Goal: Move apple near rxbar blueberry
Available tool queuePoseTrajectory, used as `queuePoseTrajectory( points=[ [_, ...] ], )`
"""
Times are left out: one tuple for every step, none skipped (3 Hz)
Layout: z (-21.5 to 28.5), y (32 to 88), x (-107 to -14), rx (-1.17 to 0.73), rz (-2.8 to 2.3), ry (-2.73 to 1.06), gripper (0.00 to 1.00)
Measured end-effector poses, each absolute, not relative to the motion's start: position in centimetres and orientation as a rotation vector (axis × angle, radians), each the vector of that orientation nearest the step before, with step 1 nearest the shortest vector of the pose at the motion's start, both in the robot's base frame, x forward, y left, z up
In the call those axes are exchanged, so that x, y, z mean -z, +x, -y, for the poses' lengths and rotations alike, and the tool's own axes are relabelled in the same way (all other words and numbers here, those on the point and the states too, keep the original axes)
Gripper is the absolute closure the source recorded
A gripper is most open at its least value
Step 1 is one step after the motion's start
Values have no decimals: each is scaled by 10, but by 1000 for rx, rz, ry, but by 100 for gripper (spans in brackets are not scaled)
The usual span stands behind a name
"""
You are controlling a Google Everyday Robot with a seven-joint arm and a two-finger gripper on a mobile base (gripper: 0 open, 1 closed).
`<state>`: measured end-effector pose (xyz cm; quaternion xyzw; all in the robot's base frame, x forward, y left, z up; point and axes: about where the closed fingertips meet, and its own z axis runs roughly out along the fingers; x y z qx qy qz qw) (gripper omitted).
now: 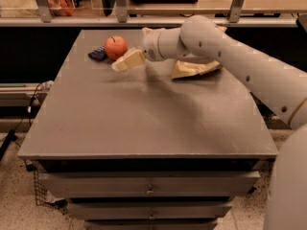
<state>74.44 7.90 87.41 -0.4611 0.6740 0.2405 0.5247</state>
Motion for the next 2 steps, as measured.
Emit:
queuePoseTrajectory(
  points=[
    [-51, 720, -877, -595, -1569, -1056, 0],
    [-13, 669, -912, -588, -1430, -1011, 0]
  ],
)
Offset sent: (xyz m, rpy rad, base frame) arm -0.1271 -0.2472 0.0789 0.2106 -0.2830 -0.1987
